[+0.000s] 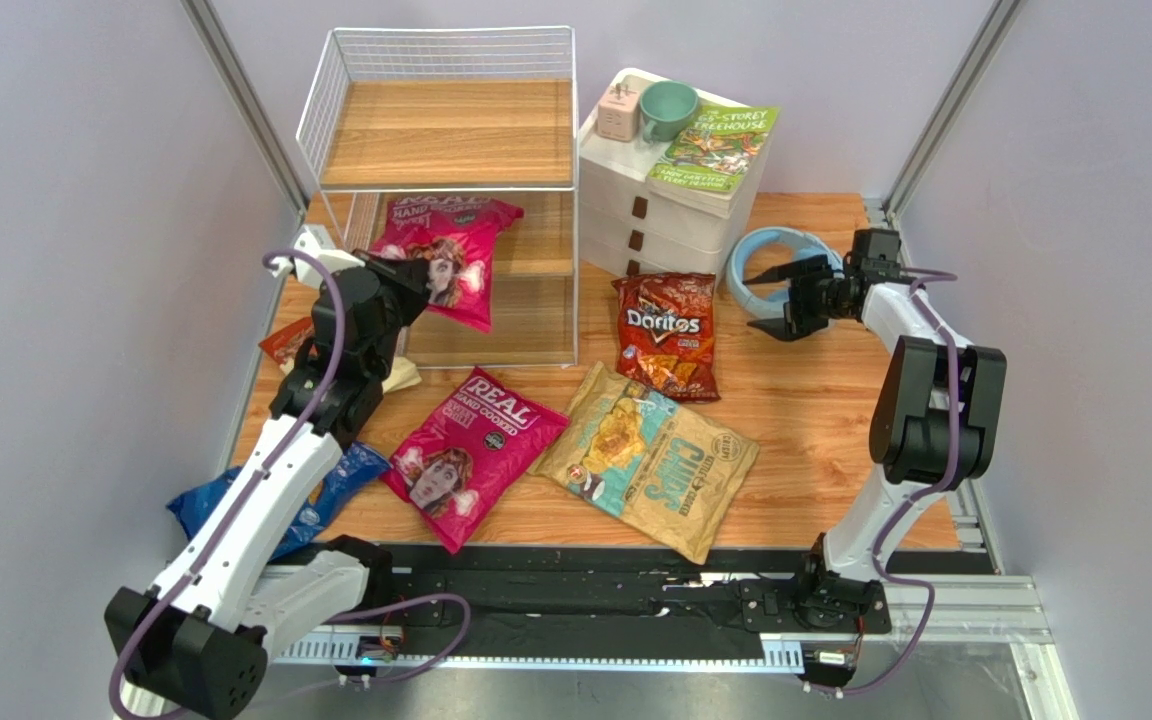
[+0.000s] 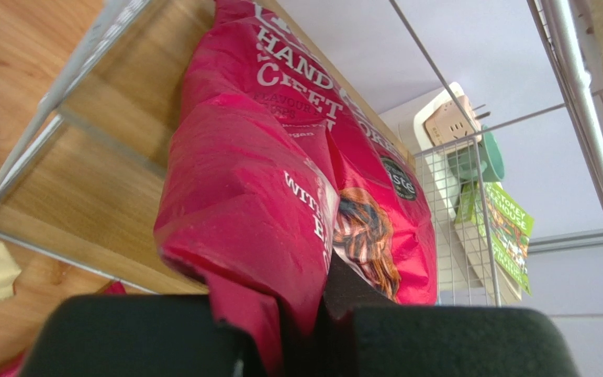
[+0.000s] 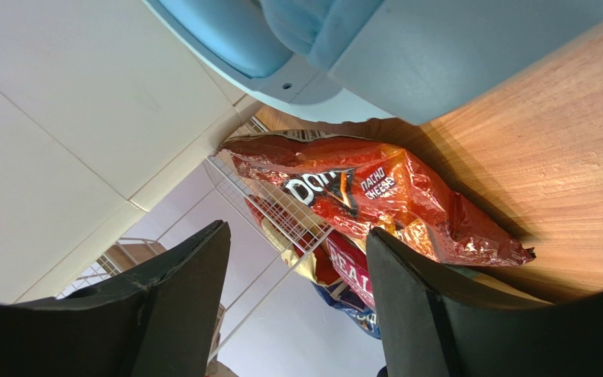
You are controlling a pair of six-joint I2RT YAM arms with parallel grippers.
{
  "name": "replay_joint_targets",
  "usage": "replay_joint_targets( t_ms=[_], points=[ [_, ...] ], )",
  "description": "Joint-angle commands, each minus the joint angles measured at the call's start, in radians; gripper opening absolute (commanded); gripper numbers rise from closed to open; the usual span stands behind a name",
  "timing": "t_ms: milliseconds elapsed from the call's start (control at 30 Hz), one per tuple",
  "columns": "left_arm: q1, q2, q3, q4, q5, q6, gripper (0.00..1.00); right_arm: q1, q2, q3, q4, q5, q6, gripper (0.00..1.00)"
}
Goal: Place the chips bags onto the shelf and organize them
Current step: Place the potato chip on the shelf.
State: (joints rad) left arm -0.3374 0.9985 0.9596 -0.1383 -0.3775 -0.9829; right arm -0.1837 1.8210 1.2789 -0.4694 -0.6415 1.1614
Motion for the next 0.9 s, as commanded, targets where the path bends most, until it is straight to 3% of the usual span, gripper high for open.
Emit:
replay_joint_targets(
  t_ms=[0,367,867],
  points=[
    [-0.011,-0.083,-0.045,-0.006,-0.058,-0.028,0.00,0.013,-0.057,-0.039,0.029,-0.049,-0.005,0.71],
    [-0.009,0.026,-0.016,0.028,-0.080,-0.011,0.00,0.026,-0.131,-0.115,0.089,-0.069,0.023,0.78],
    [-0.009,0.137,0.064,0.039,-0.049,-0.010,0.00,0.027,-0.081,0.086,0.022,-0.126,0.023,0.79]
  ],
)
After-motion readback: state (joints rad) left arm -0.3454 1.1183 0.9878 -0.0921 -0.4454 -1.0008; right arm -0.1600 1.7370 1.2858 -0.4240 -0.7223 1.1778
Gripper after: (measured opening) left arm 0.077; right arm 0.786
